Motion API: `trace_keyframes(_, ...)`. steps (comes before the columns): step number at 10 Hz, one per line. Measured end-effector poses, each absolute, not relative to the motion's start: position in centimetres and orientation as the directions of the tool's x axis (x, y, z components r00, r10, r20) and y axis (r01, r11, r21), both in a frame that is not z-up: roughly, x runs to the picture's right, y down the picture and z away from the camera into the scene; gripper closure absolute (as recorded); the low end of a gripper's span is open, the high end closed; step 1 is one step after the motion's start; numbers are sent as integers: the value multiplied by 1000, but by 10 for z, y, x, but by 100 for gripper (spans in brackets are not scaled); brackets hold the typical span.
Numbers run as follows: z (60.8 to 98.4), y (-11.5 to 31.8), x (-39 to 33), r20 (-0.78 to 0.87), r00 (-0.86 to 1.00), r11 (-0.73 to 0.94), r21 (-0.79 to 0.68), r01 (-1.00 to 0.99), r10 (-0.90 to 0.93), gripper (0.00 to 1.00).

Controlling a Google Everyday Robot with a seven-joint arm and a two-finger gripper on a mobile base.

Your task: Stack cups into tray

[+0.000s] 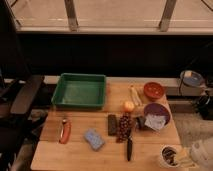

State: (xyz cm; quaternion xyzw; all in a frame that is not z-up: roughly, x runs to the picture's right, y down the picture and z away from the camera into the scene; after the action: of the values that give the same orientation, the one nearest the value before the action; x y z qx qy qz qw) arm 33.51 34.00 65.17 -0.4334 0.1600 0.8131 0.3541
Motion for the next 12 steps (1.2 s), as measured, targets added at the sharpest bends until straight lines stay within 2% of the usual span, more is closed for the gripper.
trace_keyframes(1, 652, 340, 333, -821, -367, -698, -52, -715, 437, 99)
trace_keyframes(4, 653, 330, 325, -827, -363, -715, -67, -696, 430, 100)
trace_keyframes(8, 663, 256, 313, -794, -373, -716, -108, -690, 480, 100)
trace_keyframes(12, 693, 172, 301, -748, -360, -690, -177, -702, 558, 100)
